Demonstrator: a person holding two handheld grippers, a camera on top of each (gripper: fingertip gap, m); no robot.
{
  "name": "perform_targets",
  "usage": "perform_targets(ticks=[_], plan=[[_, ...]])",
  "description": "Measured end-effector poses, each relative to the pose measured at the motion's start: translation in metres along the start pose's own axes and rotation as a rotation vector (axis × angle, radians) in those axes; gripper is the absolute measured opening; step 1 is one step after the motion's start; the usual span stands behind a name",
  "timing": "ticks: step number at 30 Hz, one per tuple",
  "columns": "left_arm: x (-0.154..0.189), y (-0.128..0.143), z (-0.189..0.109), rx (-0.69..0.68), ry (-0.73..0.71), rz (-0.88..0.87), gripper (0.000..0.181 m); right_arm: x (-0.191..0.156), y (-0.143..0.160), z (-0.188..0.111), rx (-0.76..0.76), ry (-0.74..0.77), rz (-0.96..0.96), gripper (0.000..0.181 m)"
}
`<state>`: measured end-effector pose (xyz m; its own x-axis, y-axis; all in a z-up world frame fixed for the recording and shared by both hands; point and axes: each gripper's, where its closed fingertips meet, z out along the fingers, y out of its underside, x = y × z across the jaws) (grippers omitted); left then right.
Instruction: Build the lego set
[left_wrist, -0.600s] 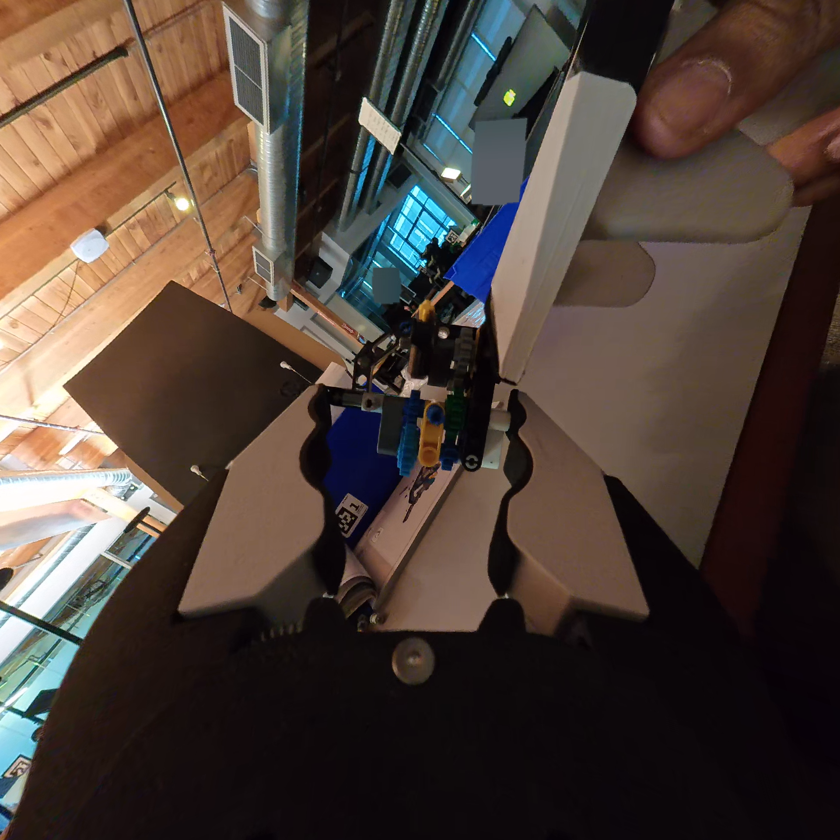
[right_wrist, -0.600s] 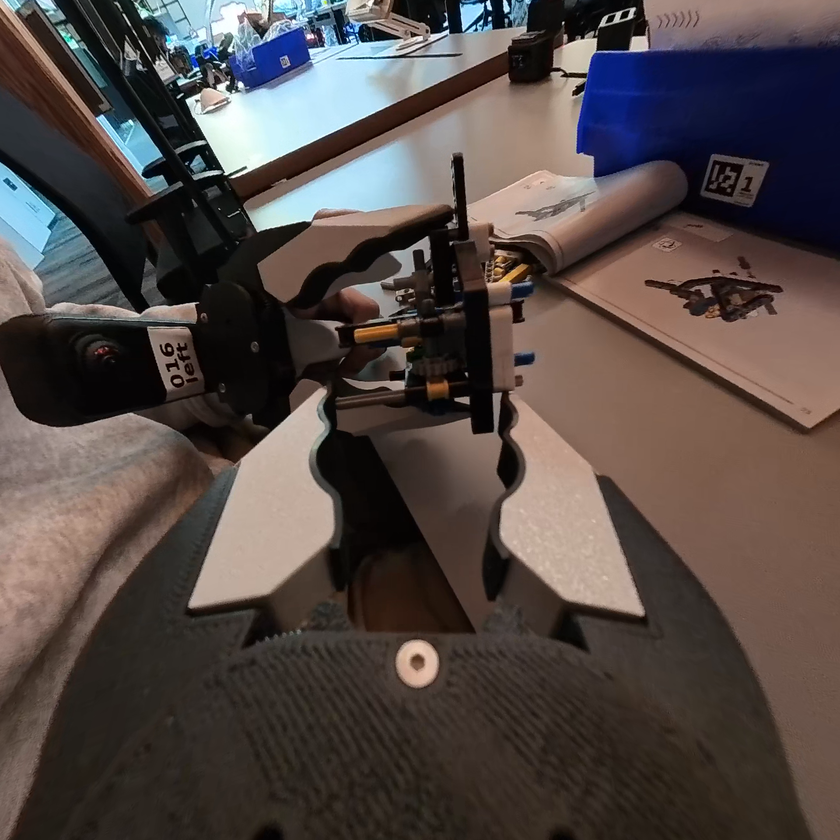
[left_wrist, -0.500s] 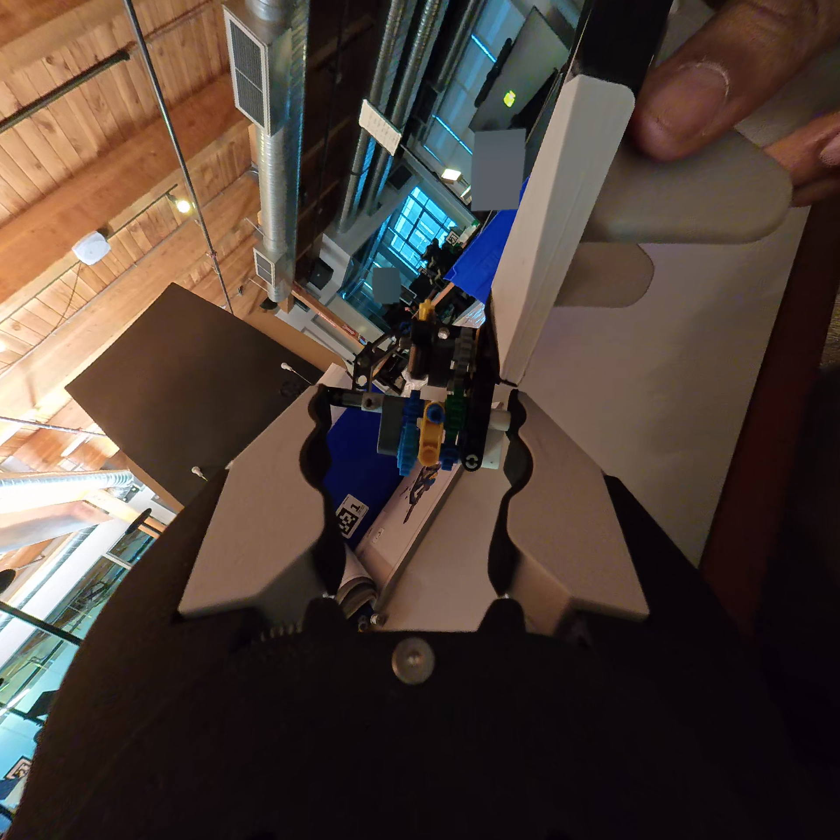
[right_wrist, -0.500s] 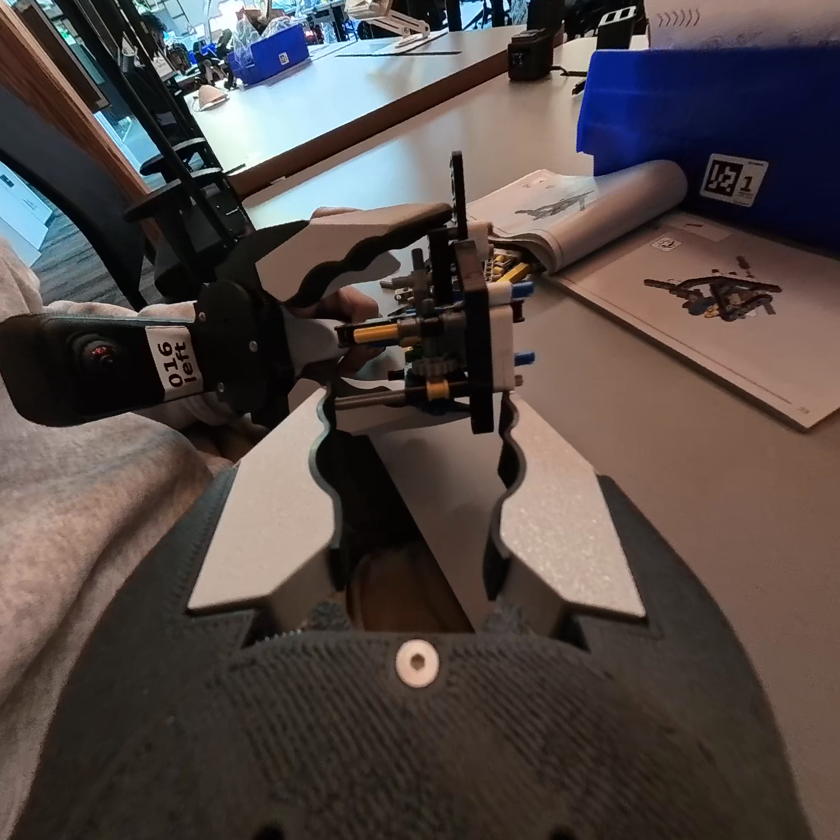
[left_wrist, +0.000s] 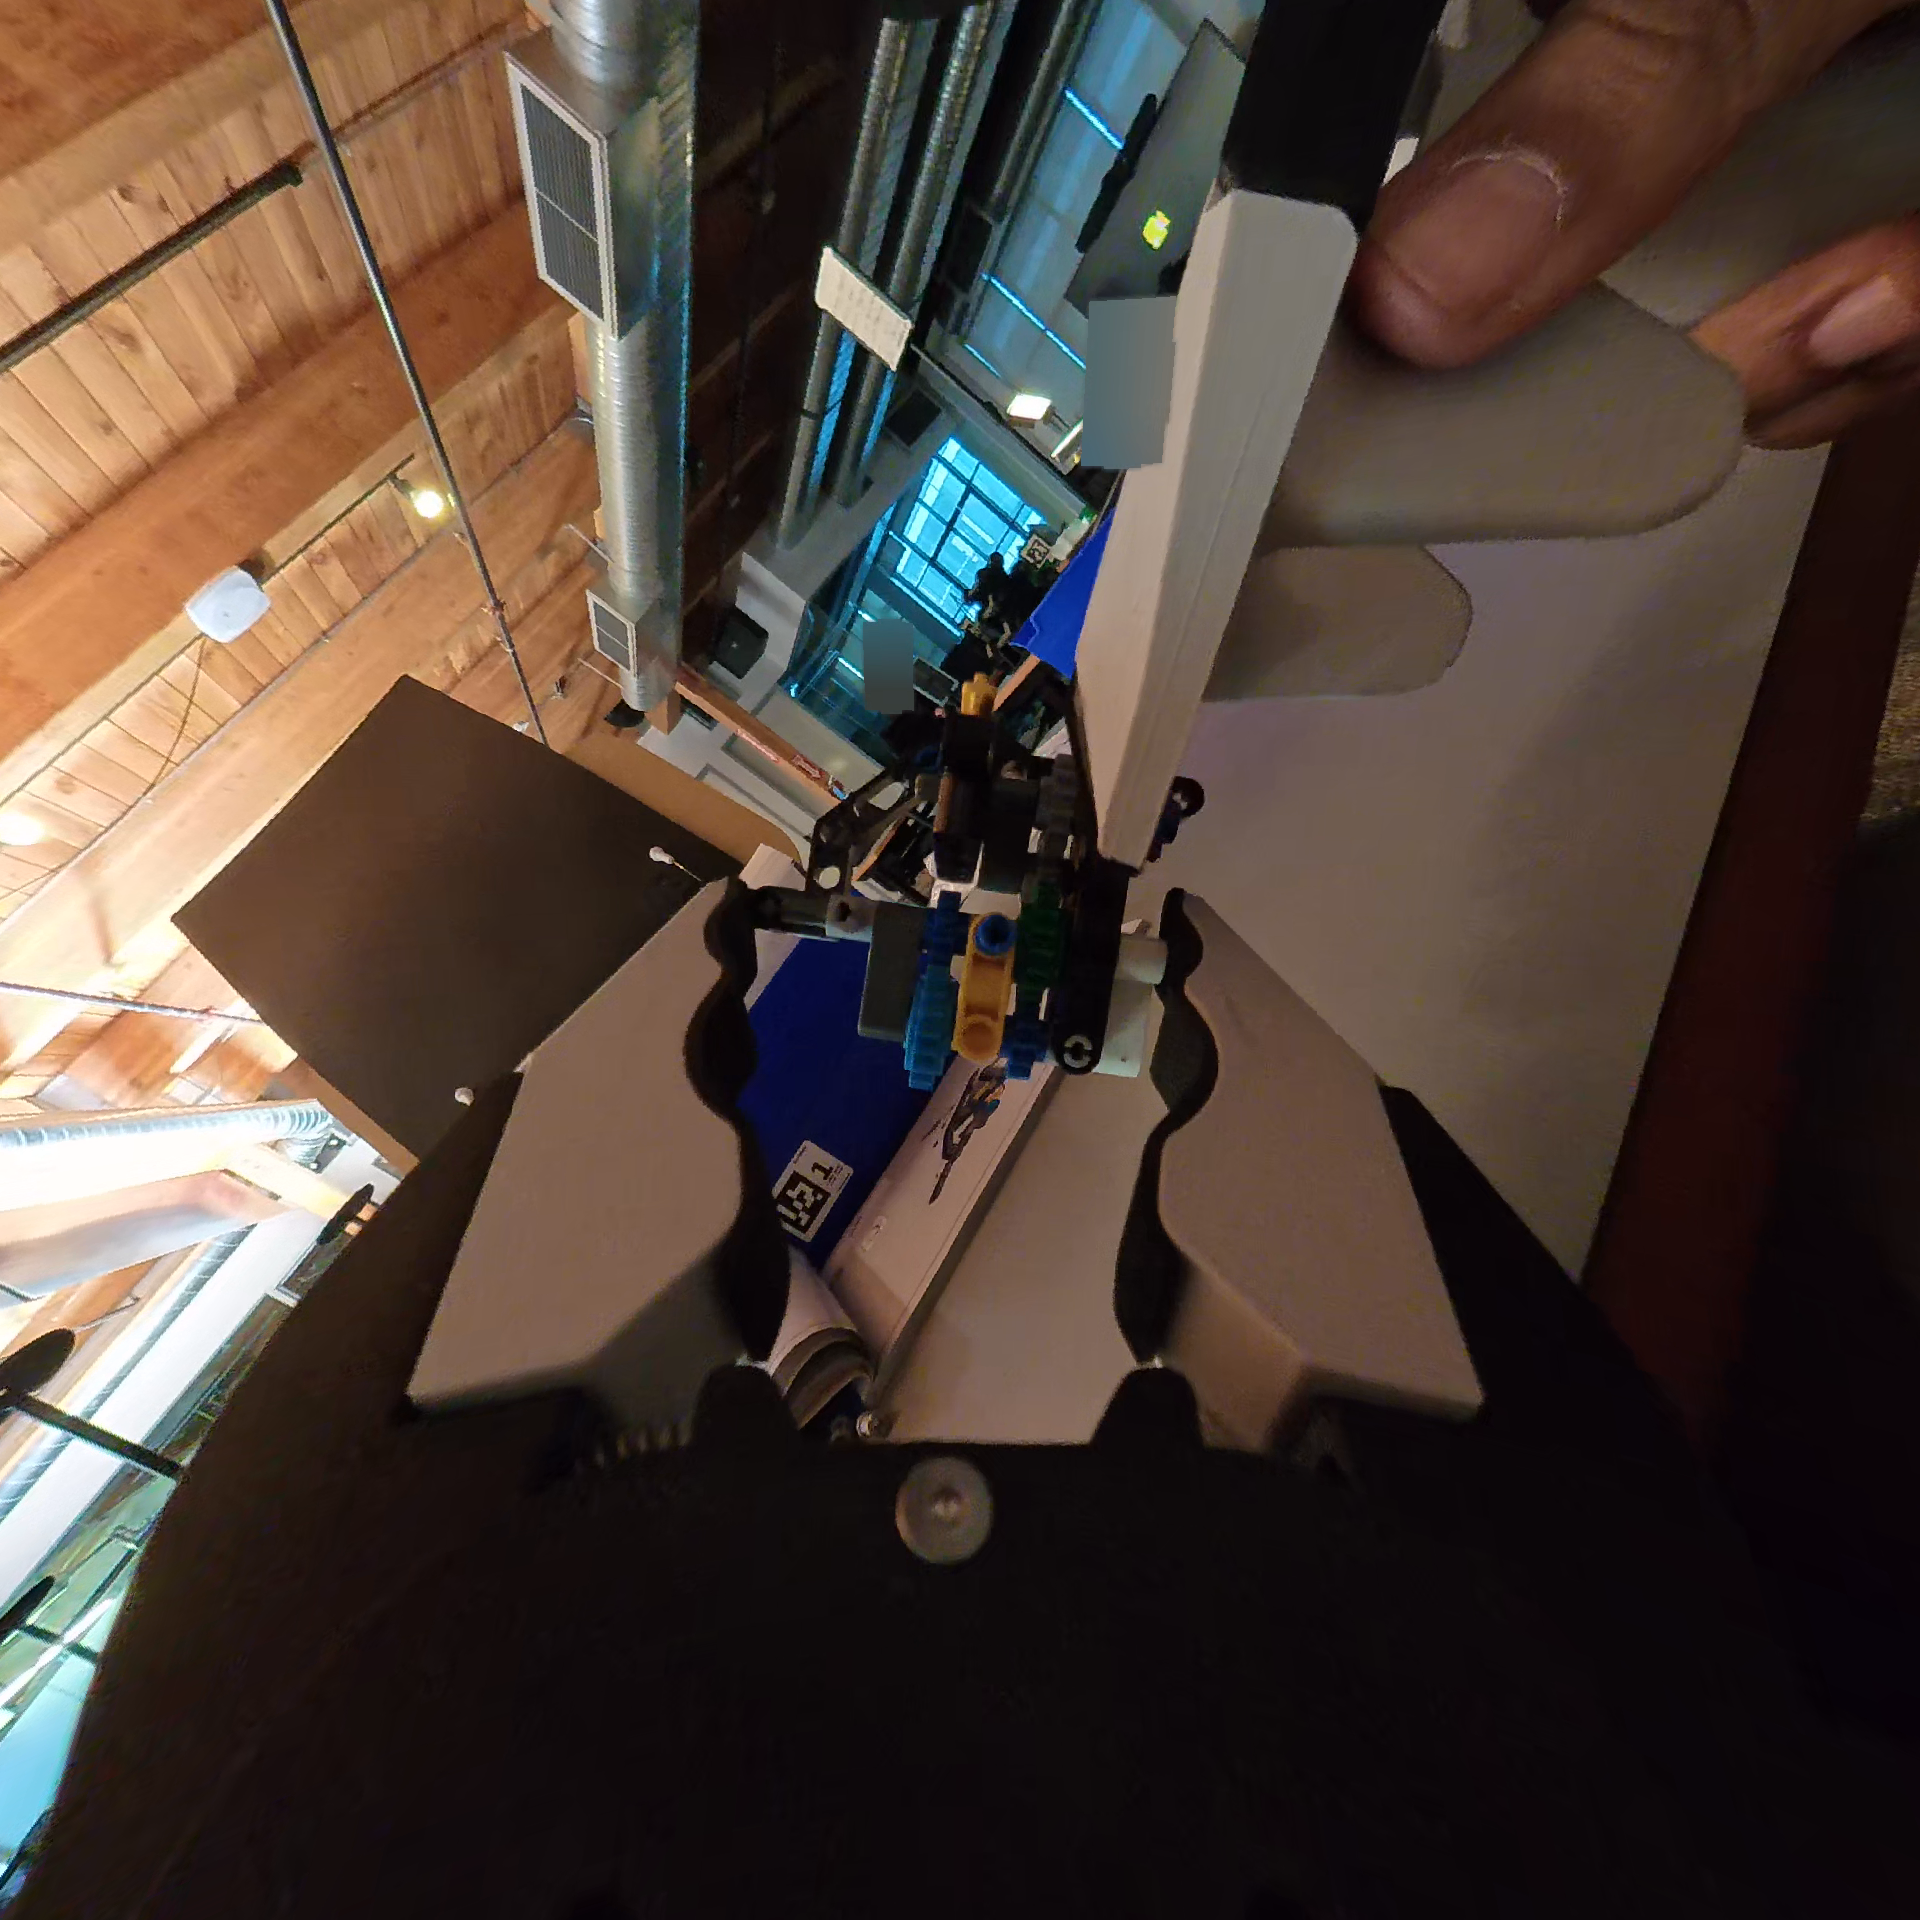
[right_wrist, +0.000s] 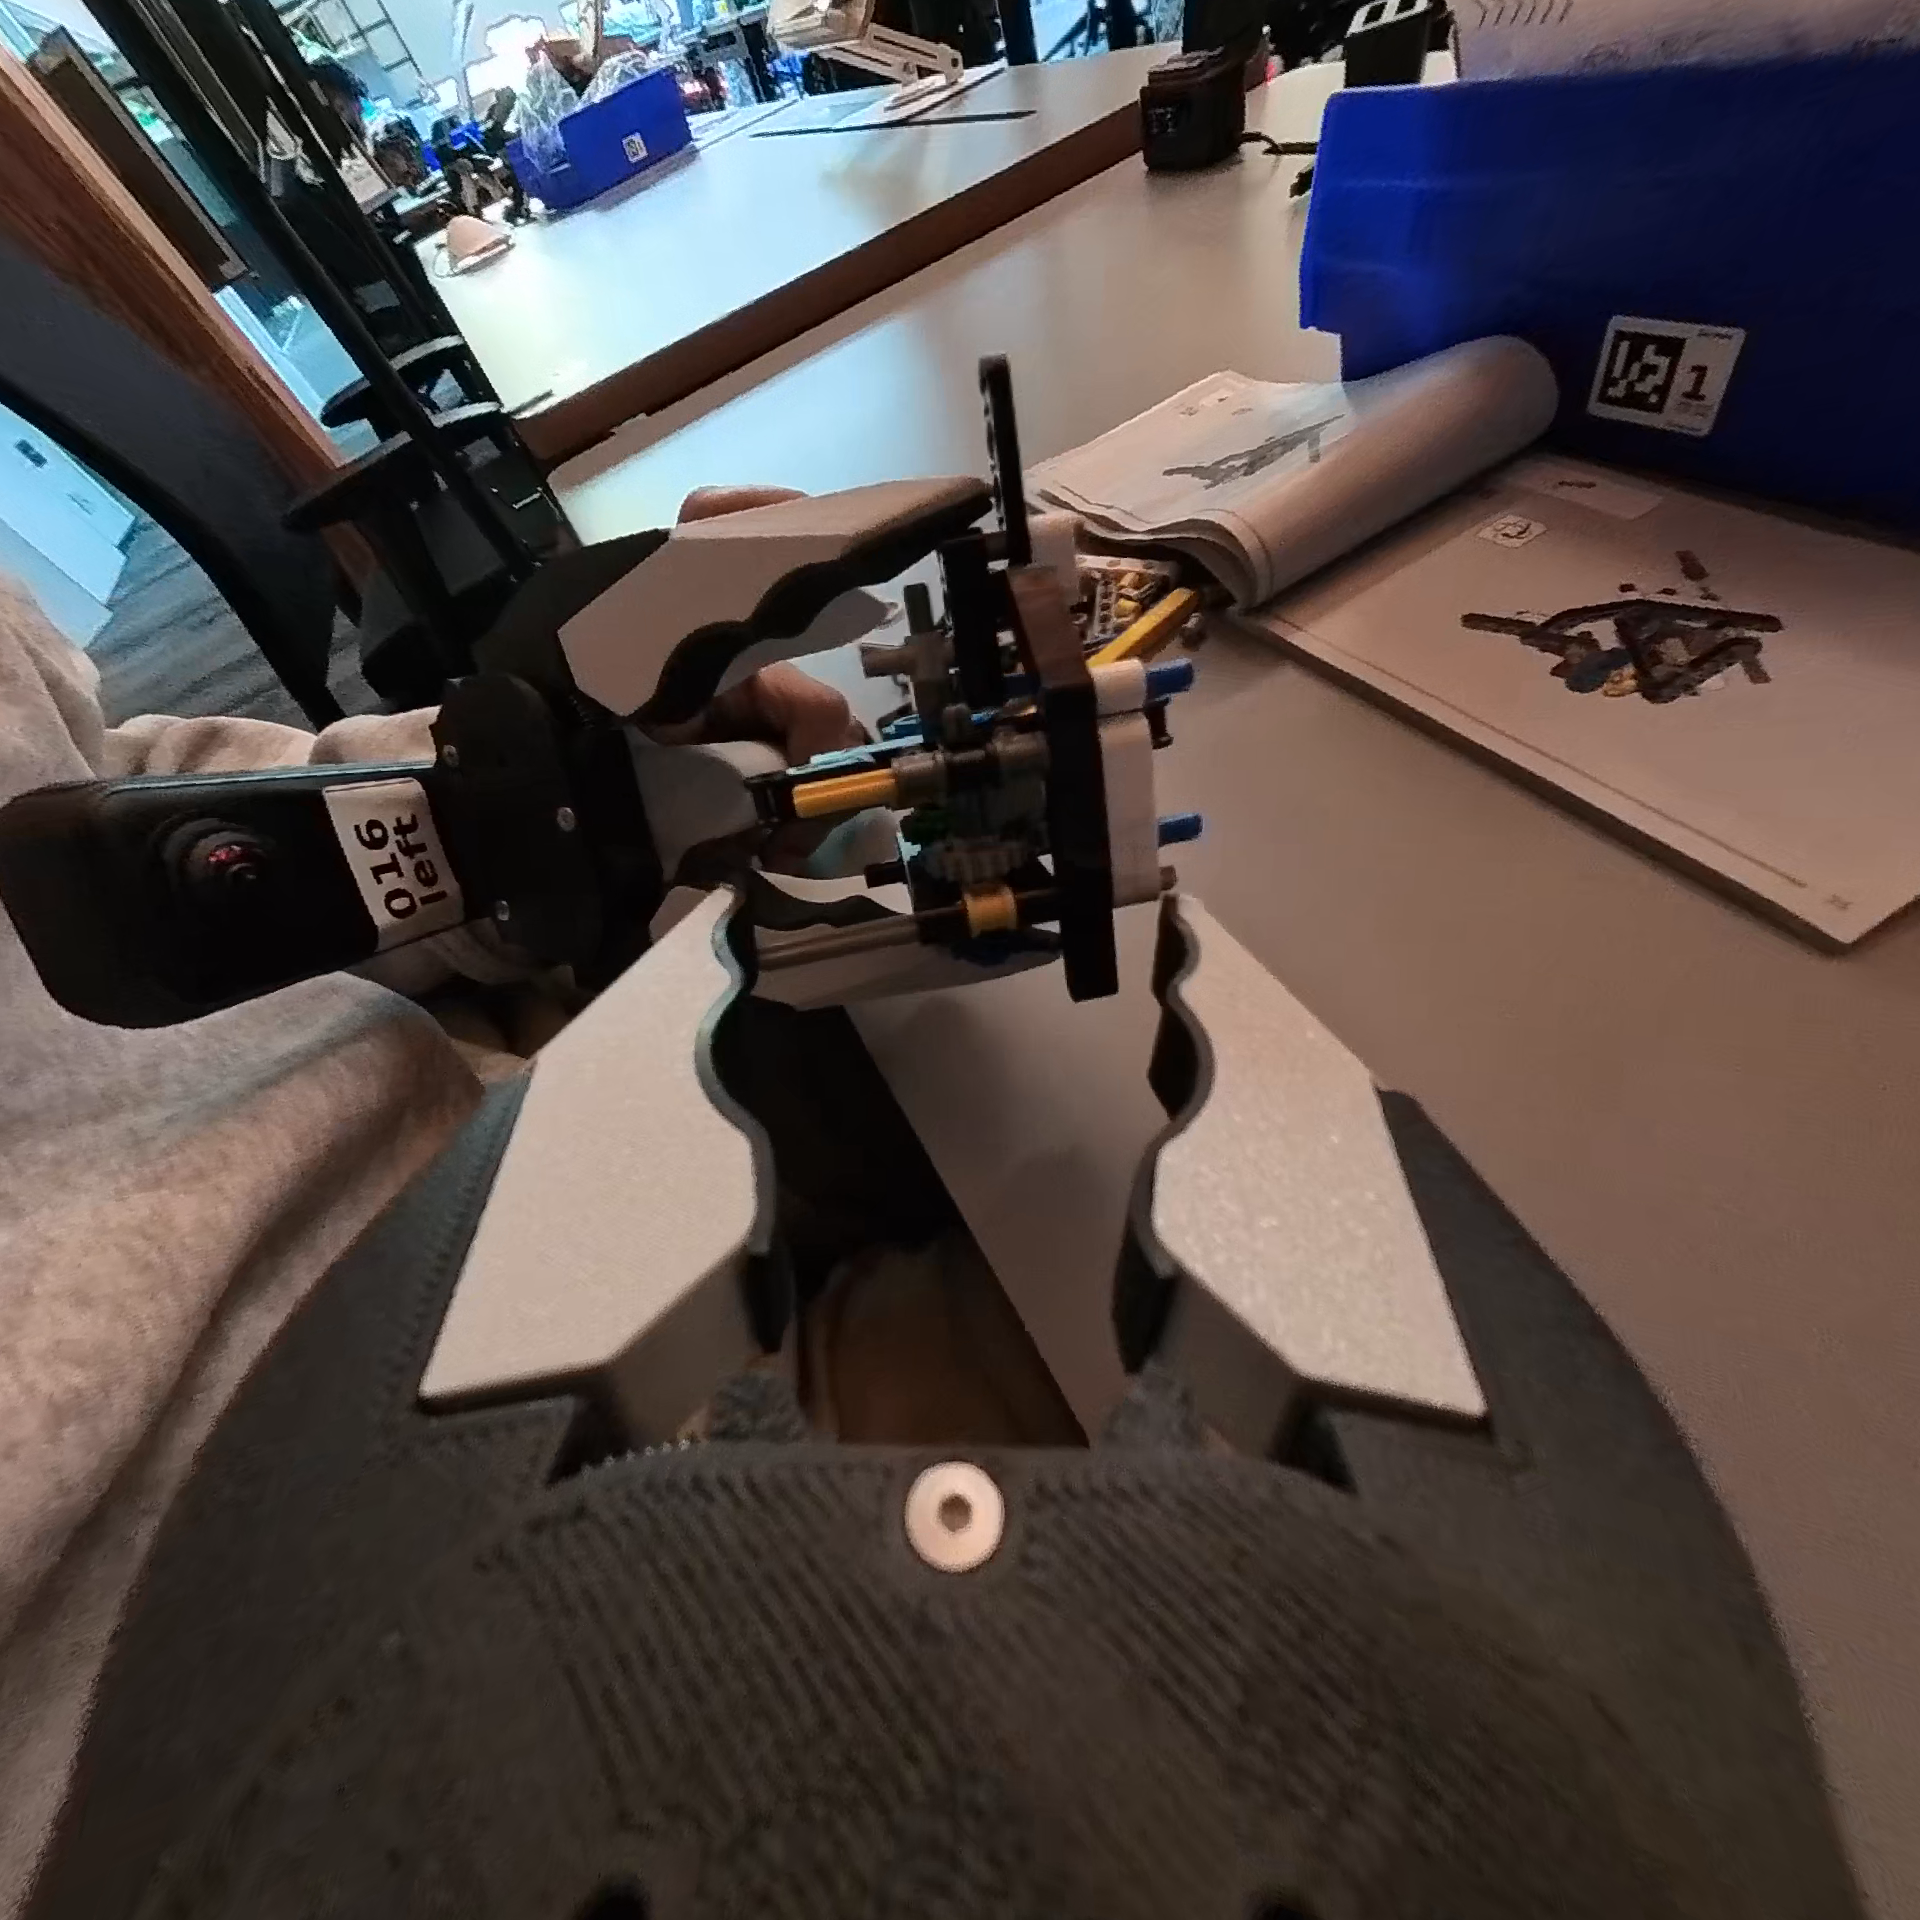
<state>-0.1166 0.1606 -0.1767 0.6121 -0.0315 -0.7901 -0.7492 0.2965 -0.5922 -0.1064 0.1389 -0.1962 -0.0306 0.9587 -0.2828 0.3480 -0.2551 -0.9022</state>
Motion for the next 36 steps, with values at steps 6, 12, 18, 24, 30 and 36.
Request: perform_targets(ticks=[6,12,18,24,30,36], plan=[[0.001,0.0,0.001,0.002,0.016,-0.016,0.076,0.0,0.003,0.0,-0.029,0.011,-0.041,0.076],[0.008,0.001,0.001,0.001,0.06,-0.012,0.076,0.001,0.012,0.0,-0.084,0.007,-0.056,0.075],[0.011,0.0,0.001,0.005,0.073,-0.003,0.076,0.001,0.015,-0.001,-0.106,0.007,-0.056,0.074],[0.01,0.002,0.002,-0.005,0.065,-0.009,0.076,0.002,0.011,0.0,-0.072,0.003,-0.029,0.074],[0.008,0.002,0.001,-0.009,0.051,-0.005,0.076,0.008,0.007,0.001,-0.024,0.011,-0.001,0.082],[0.005,0.001,0.0,-0.004,0.042,-0.028,0.076,0.015,-0.006,-0.006,0.047,0.083,-0.084,0.089]])
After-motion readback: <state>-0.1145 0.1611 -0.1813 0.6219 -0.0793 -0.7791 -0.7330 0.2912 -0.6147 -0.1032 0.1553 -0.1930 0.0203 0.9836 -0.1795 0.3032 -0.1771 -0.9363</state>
